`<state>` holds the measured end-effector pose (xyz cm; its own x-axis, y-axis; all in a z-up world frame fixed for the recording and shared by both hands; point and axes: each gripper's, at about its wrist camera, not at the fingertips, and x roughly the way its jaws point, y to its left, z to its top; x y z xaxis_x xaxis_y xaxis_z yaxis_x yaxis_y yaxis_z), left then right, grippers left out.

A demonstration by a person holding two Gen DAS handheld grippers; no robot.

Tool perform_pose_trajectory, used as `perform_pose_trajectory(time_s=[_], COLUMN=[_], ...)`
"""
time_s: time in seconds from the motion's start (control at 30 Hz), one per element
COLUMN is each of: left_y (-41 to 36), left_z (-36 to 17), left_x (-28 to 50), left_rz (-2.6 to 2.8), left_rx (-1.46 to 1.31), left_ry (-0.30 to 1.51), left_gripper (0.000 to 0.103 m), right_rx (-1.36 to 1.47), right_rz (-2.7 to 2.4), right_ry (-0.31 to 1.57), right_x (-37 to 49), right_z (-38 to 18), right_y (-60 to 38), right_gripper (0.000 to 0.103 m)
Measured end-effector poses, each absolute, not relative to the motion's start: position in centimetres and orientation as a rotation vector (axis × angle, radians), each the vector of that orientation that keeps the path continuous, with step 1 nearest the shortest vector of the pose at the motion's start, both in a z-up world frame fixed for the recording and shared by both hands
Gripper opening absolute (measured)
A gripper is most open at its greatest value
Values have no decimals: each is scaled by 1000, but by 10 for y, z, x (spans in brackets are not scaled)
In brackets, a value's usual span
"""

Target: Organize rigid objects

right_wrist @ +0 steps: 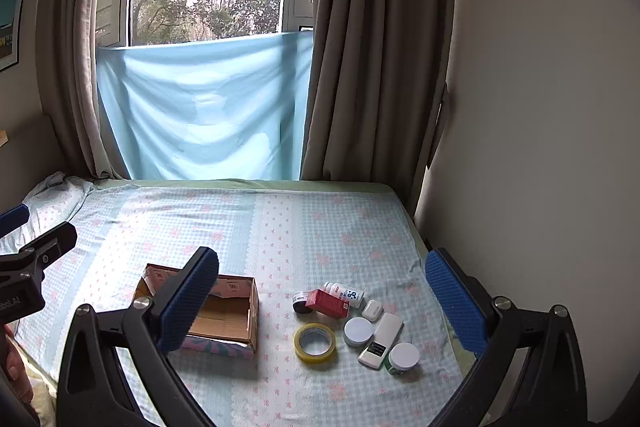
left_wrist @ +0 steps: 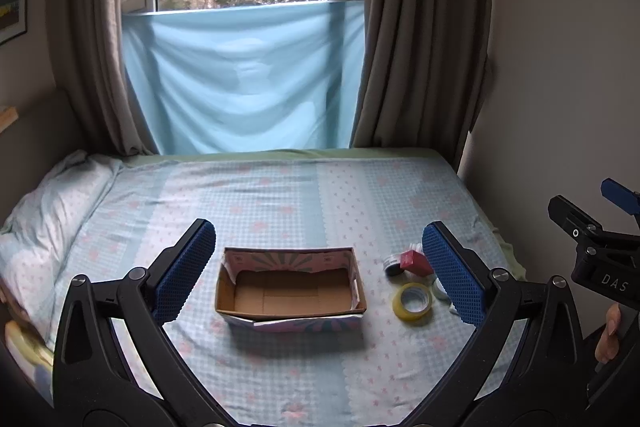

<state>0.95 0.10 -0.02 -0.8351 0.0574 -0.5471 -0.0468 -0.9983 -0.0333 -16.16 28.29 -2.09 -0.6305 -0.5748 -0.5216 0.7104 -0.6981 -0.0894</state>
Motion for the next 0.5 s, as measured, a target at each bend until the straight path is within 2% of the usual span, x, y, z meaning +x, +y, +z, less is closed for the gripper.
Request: perform_pose_trajectory(time_s=[0.5], left_y=[6], left_z=[0], left_x=[14], left_rz=[2967], left_rx=[-879], left_ry=[-28], left_gripper=[103], right_rx=[594], right_rz=[-2307], right_ry=[379], right_x=[-162], right_z=[-18], right_y=[291], right_gripper=[103])
